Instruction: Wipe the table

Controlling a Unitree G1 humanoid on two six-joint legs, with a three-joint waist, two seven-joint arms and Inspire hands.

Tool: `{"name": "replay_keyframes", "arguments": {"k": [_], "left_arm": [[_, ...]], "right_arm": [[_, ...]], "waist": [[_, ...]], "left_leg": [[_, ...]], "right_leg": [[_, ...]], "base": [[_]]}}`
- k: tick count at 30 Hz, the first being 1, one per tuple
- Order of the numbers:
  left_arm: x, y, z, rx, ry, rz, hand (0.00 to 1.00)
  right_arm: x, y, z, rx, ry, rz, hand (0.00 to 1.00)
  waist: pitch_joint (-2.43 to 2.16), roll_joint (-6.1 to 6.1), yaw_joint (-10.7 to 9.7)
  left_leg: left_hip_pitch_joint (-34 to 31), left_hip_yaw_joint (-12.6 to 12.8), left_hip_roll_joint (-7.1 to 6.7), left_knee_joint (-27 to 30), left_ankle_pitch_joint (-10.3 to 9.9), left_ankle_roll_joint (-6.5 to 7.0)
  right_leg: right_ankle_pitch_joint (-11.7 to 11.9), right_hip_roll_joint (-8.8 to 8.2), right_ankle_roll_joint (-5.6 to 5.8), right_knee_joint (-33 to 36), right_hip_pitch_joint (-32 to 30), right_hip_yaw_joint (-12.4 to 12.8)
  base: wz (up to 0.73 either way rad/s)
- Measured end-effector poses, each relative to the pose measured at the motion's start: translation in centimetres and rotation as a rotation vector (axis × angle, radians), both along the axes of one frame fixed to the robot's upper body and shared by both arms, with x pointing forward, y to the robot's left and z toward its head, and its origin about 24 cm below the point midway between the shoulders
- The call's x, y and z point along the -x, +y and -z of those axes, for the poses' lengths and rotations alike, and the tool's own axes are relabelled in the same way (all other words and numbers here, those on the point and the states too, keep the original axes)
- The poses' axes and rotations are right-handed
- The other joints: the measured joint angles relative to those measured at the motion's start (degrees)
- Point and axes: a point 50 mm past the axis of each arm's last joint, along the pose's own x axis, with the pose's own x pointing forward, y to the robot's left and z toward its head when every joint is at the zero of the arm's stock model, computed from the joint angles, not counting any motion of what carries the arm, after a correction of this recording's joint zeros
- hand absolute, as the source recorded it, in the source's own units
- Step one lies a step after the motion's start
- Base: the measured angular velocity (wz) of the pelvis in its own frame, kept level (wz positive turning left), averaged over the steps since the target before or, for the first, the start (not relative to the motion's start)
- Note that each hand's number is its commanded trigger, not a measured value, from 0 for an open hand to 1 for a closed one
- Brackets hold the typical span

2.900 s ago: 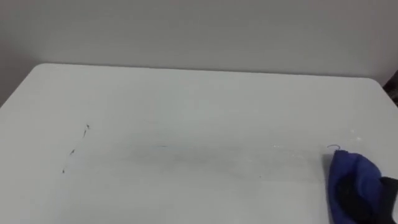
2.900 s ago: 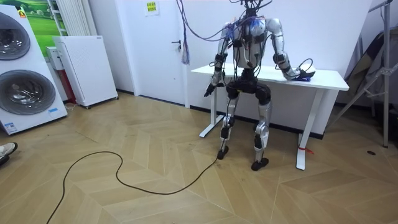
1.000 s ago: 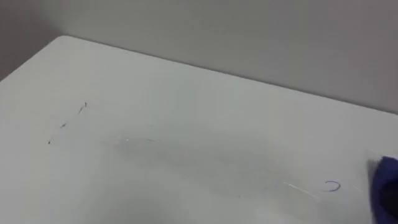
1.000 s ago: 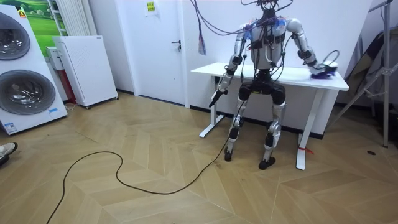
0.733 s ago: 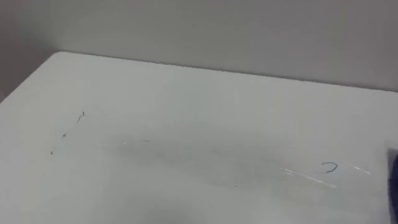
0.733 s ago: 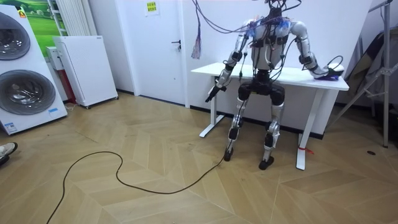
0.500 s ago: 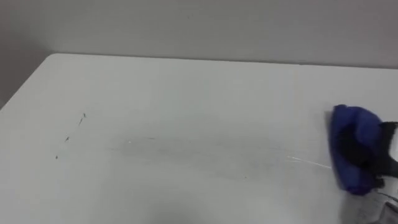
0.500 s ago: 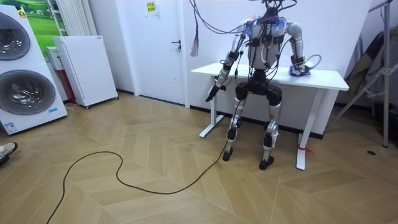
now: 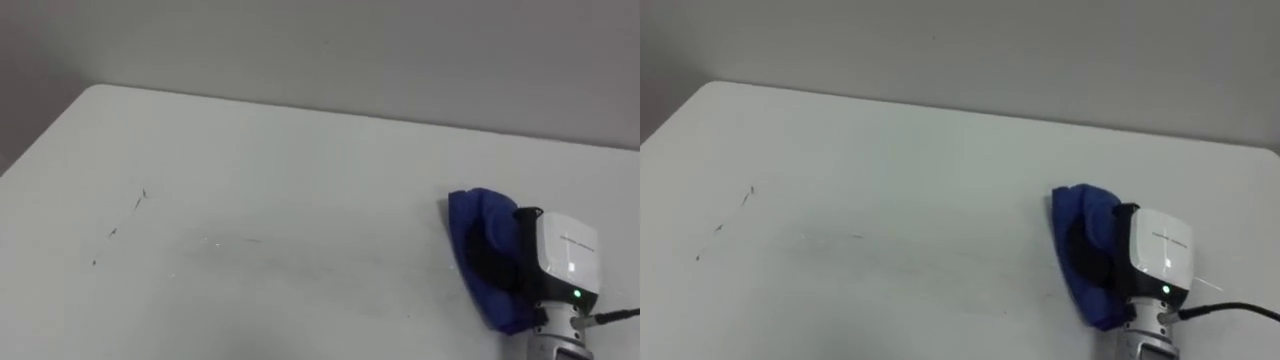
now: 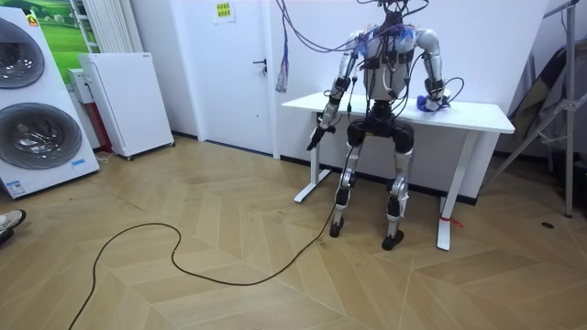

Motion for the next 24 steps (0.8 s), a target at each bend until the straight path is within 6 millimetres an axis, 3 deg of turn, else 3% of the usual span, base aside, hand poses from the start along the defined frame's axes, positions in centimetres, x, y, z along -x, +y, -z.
{"name": "replay_keyframes", "arguments": {"k": [6,8,12,14,18,19,20,24], "left_arm": [[-1.0,-0.6,0.2,0.004,-0.020,0.018,0.00],[-1.1,-0.5,0.2,-0.005,-0.024,0.018,0.00],[-0.2,-0.4,0.1,-0.024,0.009,0.007,0.00],[1.4,-0.3,-0.1,-0.027,0.039,-0.007,0.00],[1.7,0.1,-0.3,-0.033,0.043,-0.012,0.00],[1.6,0.2,-0.3,-0.037,0.034,-0.018,0.00],[1.6,0.5,-0.5,-0.048,0.026,-0.019,0.00],[2.0,1.3,-0.8,-0.071,0.011,-0.054,0.00]], "right_arm": [[-1.4,1.2,-0.6,0.013,0.016,-0.023,1.00],[-2.9,2.1,-1.1,-0.001,0.022,-0.062,1.00],[-3.9,2.5,-1.6,-0.006,0.010,-0.089,1.00],[-3.0,2.1,-1.2,-0.003,0.011,-0.092,1.00],[-2.0,1.6,-0.6,-0.018,-0.016,-0.071,1.00],[-1.3,1.0,-0.3,-0.015,-0.015,-0.048,1.00],[-0.1,0.1,0.2,-0.012,-0.007,-0.006,1.00],[3.9,-2.5,1.1,0.005,0.024,0.130,1.00]], "waist": [[0.24,0.27,2.1],[0.54,0.19,3.3],[0.91,-0.20,3.2],[0.92,-0.34,2.9],[0.97,-0.55,1.2],[0.95,-0.56,1.2],[0.65,-0.99,0.6],[0.51,-1.37,-0.4]], "left_leg": [[0.7,0.0,0.03,-1.5,0.1,0.13],[0.4,-0.2,0.03,-1.9,0.1,0.20],[-0.6,-0.8,0.02,-2.3,0.1,0.28],[-0.2,-0.9,0.02,-2.3,0.2,0.35],[-0.1,-1.1,0.02,-2.0,0.2,0.42],[0.0,-1.1,0.01,-1.8,0.2,0.43],[0.0,-1.0,-0.07,-1.6,0.2,0.44],[1.8,-1.0,-0.26,-1.5,0.3,0.62]], "right_leg": [[0.5,0.36,-0.25,0.1,-0.5,0.8],[0.9,0.67,-0.43,0.1,-1.4,1.5],[0.9,0.87,-0.47,0.0,-2.4,1.4],[0.9,0.88,-0.43,-0.1,-2.0,1.1],[1.1,0.73,-0.26,-1.2,-1.0,-0.2],[1.1,0.73,-0.21,-1.7,-0.2,-0.3],[1.1,0.73,-0.15,-2.2,0.3,-0.3],[1.1,0.74,0.16,-4.0,3.3,-0.2]], "base": [[-0.13],[-0.14],[0.01],[0.00],[0.13],[0.18],[0.25],[0.17]]}}
